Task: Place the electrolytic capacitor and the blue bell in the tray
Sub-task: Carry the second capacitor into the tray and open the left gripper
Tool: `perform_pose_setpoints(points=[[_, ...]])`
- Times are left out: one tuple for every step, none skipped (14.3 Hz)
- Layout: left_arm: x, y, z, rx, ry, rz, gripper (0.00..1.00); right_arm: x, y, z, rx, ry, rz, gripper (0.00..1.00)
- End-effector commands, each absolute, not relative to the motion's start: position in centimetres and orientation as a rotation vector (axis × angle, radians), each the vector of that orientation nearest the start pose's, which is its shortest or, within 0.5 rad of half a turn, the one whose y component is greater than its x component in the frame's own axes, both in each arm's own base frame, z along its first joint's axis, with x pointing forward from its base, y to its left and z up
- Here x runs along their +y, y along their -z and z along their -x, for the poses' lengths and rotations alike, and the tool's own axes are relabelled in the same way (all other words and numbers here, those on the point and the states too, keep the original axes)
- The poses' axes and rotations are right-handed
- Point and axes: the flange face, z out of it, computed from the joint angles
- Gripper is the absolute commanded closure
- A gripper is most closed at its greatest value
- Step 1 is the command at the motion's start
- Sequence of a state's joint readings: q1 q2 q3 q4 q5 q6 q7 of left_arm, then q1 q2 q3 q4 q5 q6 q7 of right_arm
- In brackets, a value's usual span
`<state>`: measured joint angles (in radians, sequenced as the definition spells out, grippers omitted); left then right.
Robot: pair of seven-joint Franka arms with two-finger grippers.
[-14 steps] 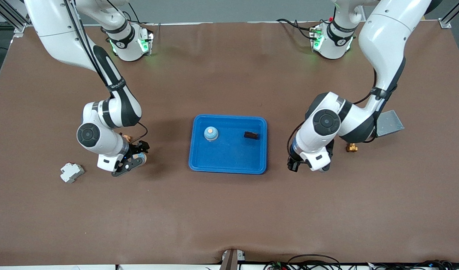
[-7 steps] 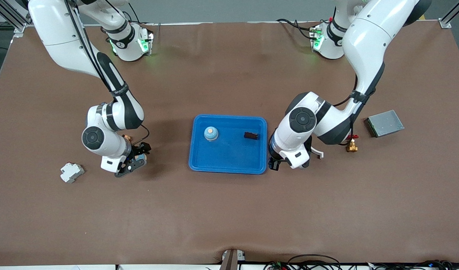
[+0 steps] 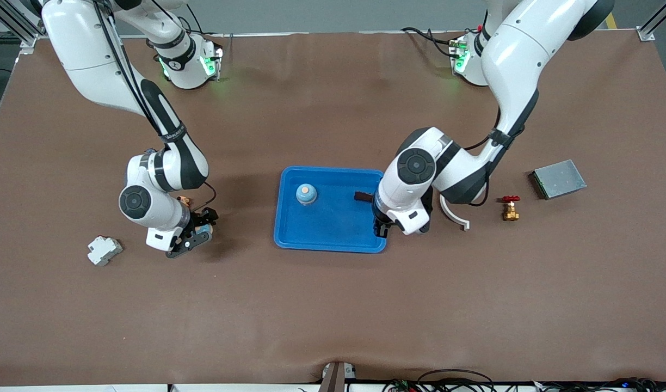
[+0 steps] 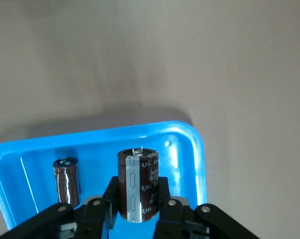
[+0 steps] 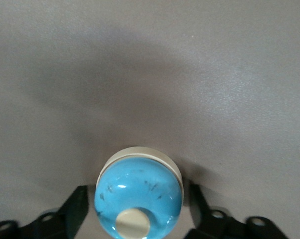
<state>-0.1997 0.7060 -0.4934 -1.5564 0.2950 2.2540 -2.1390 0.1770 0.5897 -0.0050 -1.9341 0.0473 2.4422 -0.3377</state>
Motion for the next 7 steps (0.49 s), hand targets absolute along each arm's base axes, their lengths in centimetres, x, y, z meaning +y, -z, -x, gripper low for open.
perform_pose_setpoints(points=[[-41.5, -26.6, -58.6, -2.086, -0.122, 2.469, 1.0, 10.1, -17.0, -60.4, -0.742, -0.113, 3.017, 0.5], [-41.9, -26.1, -58.7, -2.079, -0.115, 2.471, 1.0, 10.1, -17.0, -60.4, -0.742, -0.113, 3.017, 0.62], [-42.7, -25.5, -58.3, -2.054, -0.11, 2.483, 1.0, 10.1, -17.0, -60.5, -0.74, -0.113, 3.017, 0.67], [-43.2, -24.9, -57.9, -2.046, -0.102, 2.481, 1.0, 10.1, -17.0, -60.5, -0.74, -0.113, 3.017, 0.76], [-43.3, -24.6, -57.9, -2.042, -0.081, 2.49, 1.0, 10.2, -17.0, -60.4, -0.742, -0.115, 3.016, 0.83], [-43.9, -23.7, -57.6, -2.03, -0.082, 2.502, 1.0, 10.2, -17.1, -60.5, -0.742, -0.113, 3.016, 0.84], [-44.1, -22.9, -57.5, -2.025, -0.086, 2.512, 1.0, 10.2, -17.2, -60.5, -0.74, -0.122, 3.016, 0.84]])
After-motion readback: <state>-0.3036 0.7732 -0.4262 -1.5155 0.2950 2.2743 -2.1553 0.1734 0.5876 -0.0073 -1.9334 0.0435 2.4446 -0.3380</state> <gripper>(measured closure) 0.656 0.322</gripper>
